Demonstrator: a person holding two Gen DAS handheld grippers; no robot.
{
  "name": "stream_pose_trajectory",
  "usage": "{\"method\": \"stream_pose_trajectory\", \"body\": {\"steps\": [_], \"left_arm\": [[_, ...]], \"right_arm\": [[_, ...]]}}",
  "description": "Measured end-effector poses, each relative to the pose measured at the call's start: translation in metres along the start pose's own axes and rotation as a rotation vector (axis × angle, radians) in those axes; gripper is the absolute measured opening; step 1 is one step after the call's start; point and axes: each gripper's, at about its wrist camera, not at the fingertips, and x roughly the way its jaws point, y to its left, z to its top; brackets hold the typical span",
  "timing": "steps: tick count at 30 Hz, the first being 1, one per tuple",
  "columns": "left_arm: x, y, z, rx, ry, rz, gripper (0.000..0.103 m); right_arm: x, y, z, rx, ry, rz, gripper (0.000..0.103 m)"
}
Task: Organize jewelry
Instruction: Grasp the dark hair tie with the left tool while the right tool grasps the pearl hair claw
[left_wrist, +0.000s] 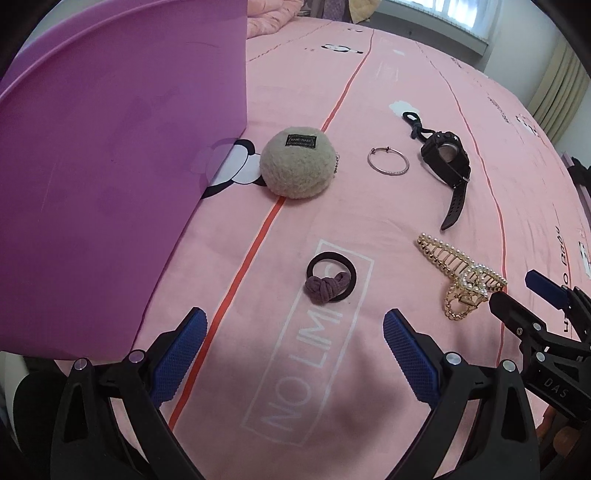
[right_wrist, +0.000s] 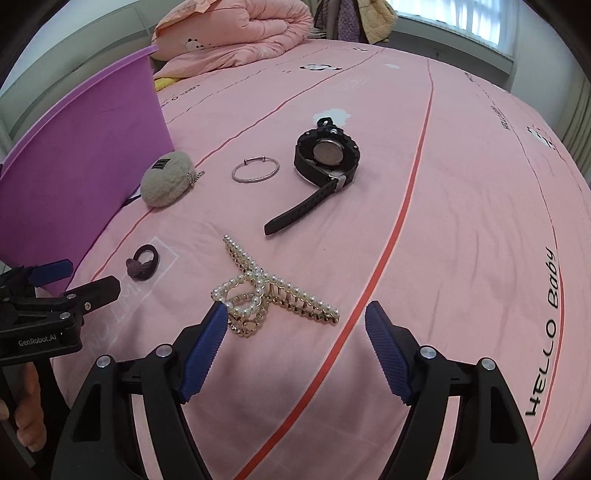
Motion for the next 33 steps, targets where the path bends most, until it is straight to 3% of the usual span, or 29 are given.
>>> {"method": "stream_pose_trajectory", "body": {"steps": [11, 20, 24, 33], "left_arm": [[0.019, -0.003, 0.003, -0.007, 0.020, 0.014, 0.095], [0.028, -0.003, 0.003, -0.004, 0.025, 0.031, 0.095], [0.033, -0.004, 0.004, -0.008, 0.025, 0.028, 0.095], [0.046, -0.004, 0.005, -0.012, 0.032, 0.023, 0.095]], "right_arm": [[0.007, 0.008, 0.000, -0.155, -0.013, 0.102, 0.077], [0.034, 0.016, 0.007, -0.213, 0.018, 0.079, 0.077], [0.048, 0.013, 0.010, -0.213, 0.043, 0.100, 0.077], [0.047, 0.002, 0.006, -0.146, -0.010, 0.158, 0.074]]}}
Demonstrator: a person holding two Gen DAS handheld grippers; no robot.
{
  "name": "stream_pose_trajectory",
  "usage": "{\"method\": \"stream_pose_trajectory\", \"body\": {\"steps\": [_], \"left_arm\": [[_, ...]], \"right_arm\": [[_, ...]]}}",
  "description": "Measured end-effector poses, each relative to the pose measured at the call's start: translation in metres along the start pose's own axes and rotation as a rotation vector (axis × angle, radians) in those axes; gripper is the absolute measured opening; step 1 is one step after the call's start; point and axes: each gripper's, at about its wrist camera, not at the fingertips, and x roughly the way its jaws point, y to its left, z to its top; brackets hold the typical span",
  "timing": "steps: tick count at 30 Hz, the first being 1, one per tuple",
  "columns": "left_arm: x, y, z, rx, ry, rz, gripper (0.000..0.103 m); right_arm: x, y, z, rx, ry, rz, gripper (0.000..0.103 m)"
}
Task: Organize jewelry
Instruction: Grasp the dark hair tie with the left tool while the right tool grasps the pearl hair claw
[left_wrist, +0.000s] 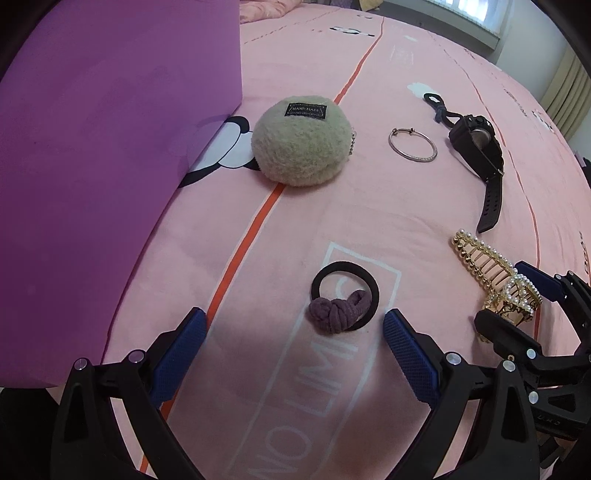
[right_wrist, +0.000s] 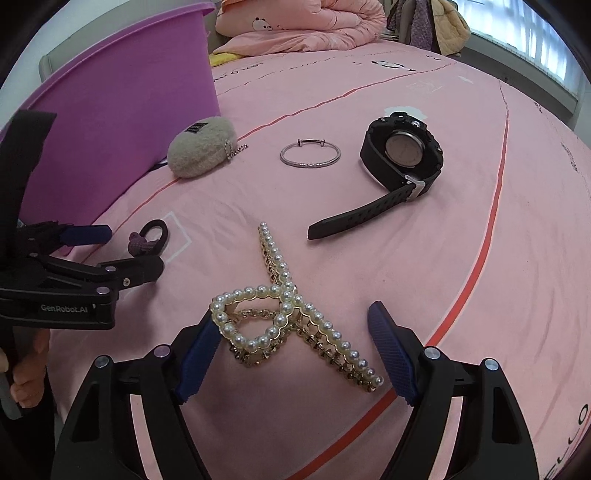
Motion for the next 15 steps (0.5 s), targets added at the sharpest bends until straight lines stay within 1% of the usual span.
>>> {"method": "stream_pose_trajectory", "body": {"steps": [1, 8, 11, 13, 15], "left_arm": [[0.001, -0.001, 0.000, 0.004, -0.004, 0.002, 0.095], [0.009, -0.009, 0.005, 0.021, -0.036, 0.027, 0.096], [0.011, -0.013, 0.007, 0.036, -0.048, 0.043, 0.094], [0.012, -0.020, 0.009, 0.055, -0.056, 0.044, 0.084], [0.010, -0.024, 0.008, 0.077, -0.064, 0.040, 0.077]], "right_arm": [[0.000, 0.000, 0.000, 0.007, -0.005, -0.004, 0.070], [-0.003, -0.001, -0.004, 0.075, -0.033, -0.027, 0.070], [-0.006, -0.005, -0.006, 0.128, -0.047, -0.029, 0.069], [-0.008, -0.007, -0.008, 0.158, -0.055, -0.034, 0.068], [-0.011, -0.009, -0.011, 0.186, -0.060, -0.036, 0.068]]}}
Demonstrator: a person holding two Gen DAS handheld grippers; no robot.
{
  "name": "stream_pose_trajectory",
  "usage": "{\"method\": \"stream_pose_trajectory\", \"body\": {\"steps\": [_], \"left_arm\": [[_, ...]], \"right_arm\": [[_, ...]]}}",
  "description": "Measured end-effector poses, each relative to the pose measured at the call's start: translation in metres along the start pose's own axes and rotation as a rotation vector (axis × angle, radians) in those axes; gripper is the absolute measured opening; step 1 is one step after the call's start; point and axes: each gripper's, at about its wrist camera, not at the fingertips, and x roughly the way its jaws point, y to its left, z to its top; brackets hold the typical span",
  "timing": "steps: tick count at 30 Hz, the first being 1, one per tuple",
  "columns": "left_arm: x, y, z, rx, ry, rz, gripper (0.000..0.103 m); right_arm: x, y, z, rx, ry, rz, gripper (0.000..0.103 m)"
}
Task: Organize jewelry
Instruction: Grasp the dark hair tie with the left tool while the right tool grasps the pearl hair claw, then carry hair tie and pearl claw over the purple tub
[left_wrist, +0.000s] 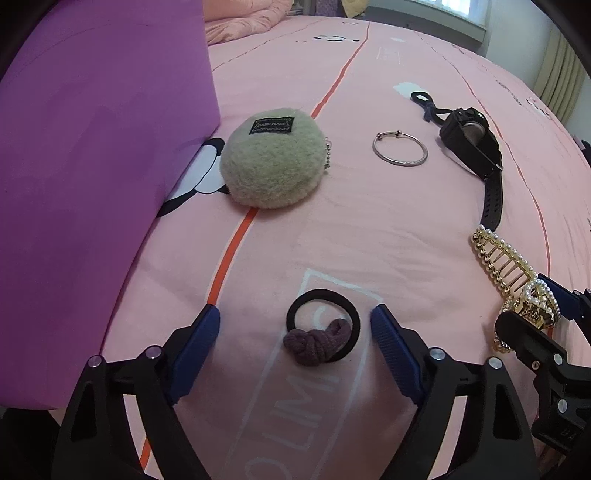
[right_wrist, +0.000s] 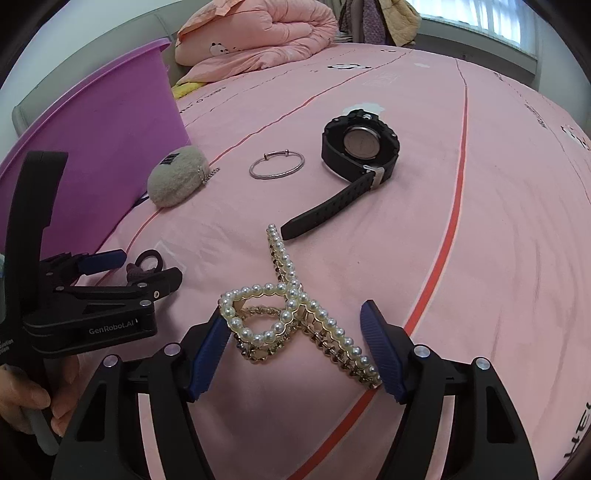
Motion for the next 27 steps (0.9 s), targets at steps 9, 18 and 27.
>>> {"method": "stream_pose_trajectory", "body": {"steps": [9, 18, 27], "left_arm": [[-0.012, -0.016, -0.001, 0.057, -0.016, -0.039, 0.026], [-0.021, -0.009, -0.003, 0.041, -0.009, -0.064, 0.020], [-0.060, -0.007, -0.006, 0.058, -0.079, -0.077, 0.020]], "right_arm": [[-0.008, -0.003, -0.003, 0.082, -0.003, 0.005, 0.067], [-0.022, -0.003, -0.010, 0.127, -0.002, 0.007, 0.058], [-0.051, -0.009, -0.013, 0.176, -0.037, -0.007, 0.038]]}}
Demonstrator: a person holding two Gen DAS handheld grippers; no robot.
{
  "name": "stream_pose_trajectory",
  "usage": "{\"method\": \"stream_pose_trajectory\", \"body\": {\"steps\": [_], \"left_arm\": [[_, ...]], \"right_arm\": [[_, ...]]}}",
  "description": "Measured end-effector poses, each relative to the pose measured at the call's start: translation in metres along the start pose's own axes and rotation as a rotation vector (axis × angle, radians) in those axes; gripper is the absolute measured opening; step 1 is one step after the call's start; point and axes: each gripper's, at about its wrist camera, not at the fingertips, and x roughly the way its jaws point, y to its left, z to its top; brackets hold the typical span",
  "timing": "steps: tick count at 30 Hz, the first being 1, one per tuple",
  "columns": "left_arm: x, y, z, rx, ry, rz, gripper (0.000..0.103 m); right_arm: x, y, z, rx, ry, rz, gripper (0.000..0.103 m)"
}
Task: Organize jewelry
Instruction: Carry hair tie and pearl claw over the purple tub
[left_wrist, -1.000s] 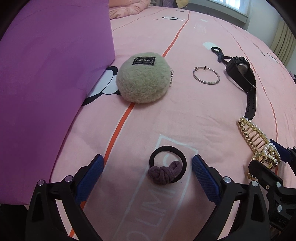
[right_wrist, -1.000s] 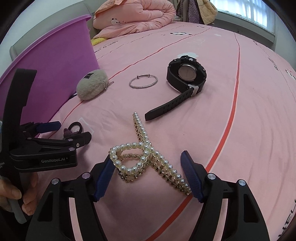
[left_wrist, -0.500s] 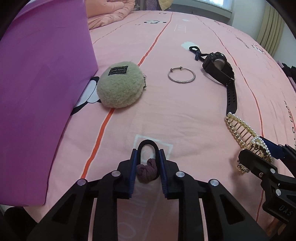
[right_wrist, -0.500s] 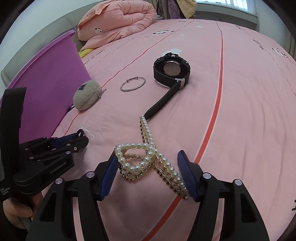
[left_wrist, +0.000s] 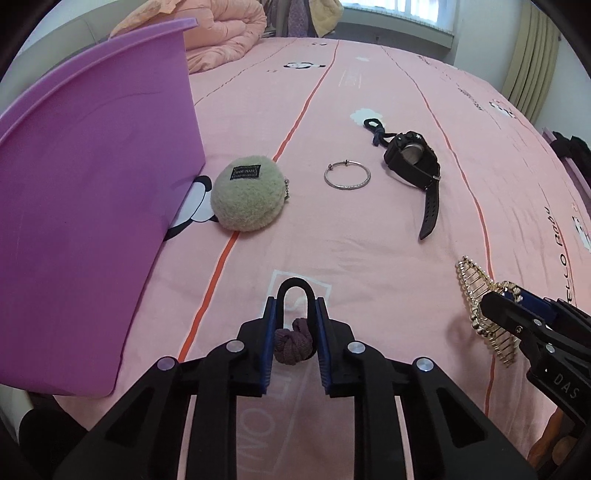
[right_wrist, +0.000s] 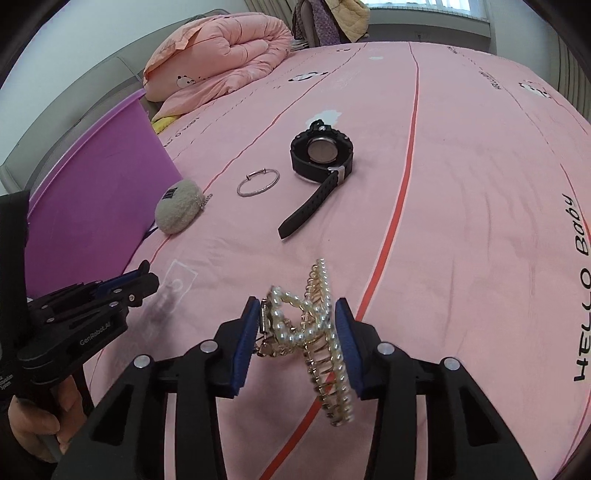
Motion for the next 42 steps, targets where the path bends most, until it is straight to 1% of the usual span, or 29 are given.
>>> {"method": "stream_pose_trajectory", "body": {"steps": [5, 9, 11, 12, 13, 14, 15, 22, 23, 24, 25, 26, 27, 29, 33, 36, 40, 42], "left_arm": [[-0.016, -0.001, -0.002, 0.005, -0.023, -0.009, 0.020], [-0.030, 0.003, -0.007, 0.003, -0.034, -0.013, 0.020], [-0.037, 0.005, -0.009, 0.002, -0.039, -0.016, 0.020], [-0.041, 0.006, -0.009, 0.002, -0.045, -0.016, 0.020], [-0.044, 0.007, -0.010, 0.002, -0.053, -0.016, 0.020], [-0.047, 0.008, -0.010, 0.001, -0.058, -0.016, 0.020], [-0.049, 0.008, -0.010, 0.000, -0.060, -0.017, 0.020], [-0.061, 0.014, -0.012, -0.014, -0.073, -0.020, 0.020], [-0.062, 0.014, -0.012, -0.013, -0.074, -0.020, 0.020], [-0.062, 0.014, -0.012, -0.012, -0.075, -0.021, 0.020], [-0.062, 0.014, -0.013, -0.012, -0.074, -0.022, 0.020], [-0.062, 0.014, -0.013, -0.013, -0.073, -0.023, 0.020], [-0.062, 0.013, -0.013, -0.014, -0.070, -0.025, 0.020], [-0.061, 0.013, -0.014, -0.013, -0.068, -0.027, 0.020], [-0.059, 0.011, -0.015, -0.011, -0.059, -0.030, 0.020], [-0.058, 0.011, -0.015, -0.011, -0.057, -0.030, 0.020], [-0.055, 0.012, -0.016, -0.015, -0.048, -0.027, 0.020], [-0.053, 0.013, -0.016, -0.018, -0.041, -0.028, 0.020]], "right_arm": [[-0.009, -0.002, -0.004, 0.028, 0.003, 0.004, 0.038], [-0.015, -0.002, -0.009, 0.041, -0.016, 0.000, 0.037], [-0.022, 0.000, -0.009, 0.040, -0.030, -0.009, 0.020], [-0.025, 0.001, -0.009, 0.041, -0.033, -0.009, 0.018], [-0.026, 0.001, -0.009, 0.040, -0.041, -0.009, 0.012], [-0.028, 0.003, -0.008, 0.034, -0.042, -0.015, 0.010], [-0.028, 0.004, -0.008, 0.026, -0.038, -0.024, 0.008], [-0.027, 0.005, -0.016, 0.037, -0.018, -0.039, 0.008], [-0.027, 0.005, -0.017, 0.038, -0.013, -0.037, 0.010], [-0.026, 0.005, -0.016, 0.047, 0.001, -0.030, 0.025], [-0.025, 0.003, -0.016, 0.062, 0.009, -0.022, 0.054], [-0.027, 0.003, -0.017, 0.068, -0.003, -0.014, 0.062], [-0.028, 0.003, -0.017, 0.068, -0.015, -0.005, 0.063], [-0.027, 0.007, -0.016, 0.048, -0.014, -0.023, 0.063], [-0.008, 0.015, -0.015, -0.003, 0.040, -0.075, 0.063], [0.009, 0.017, -0.018, -0.009, 0.084, -0.091, 0.063], [0.027, 0.019, -0.022, -0.007, 0.115, -0.128, 0.062], [0.030, 0.019, -0.024, -0.013, 0.113, -0.138, 0.062]]}}
